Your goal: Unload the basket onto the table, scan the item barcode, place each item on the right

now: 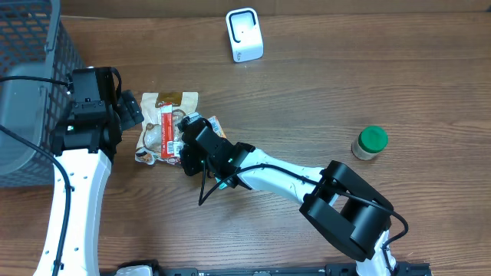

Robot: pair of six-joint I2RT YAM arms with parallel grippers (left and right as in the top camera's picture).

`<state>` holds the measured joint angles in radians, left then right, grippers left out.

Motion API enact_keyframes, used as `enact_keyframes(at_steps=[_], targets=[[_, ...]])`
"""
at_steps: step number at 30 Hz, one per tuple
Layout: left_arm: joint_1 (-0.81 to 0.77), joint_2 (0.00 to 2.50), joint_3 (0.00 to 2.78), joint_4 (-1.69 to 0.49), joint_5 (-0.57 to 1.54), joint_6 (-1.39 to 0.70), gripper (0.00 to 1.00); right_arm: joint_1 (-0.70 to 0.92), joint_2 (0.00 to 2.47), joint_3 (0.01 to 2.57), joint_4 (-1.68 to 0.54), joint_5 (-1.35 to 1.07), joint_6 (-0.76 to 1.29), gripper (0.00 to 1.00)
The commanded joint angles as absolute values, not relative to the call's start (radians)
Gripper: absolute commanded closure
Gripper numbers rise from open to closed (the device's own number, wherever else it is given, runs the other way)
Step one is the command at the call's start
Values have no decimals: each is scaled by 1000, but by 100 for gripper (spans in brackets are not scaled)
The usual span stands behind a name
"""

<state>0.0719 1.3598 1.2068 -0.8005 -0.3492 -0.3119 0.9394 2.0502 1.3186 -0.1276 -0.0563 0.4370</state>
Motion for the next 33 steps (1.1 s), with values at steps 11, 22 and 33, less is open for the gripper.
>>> enact_keyframes(at_steps=[11,22,33], targets=[[73,1361,1219,-800,-366,-311,0,935,2110,1312,226,-54,306,96],[72,1361,1219,-800,-366,-311,0,935,2268,1324,353,-54,306,96],[72,1361,1219,-801,-366,-311,0,937,2220,1329,124,-204,306,96]])
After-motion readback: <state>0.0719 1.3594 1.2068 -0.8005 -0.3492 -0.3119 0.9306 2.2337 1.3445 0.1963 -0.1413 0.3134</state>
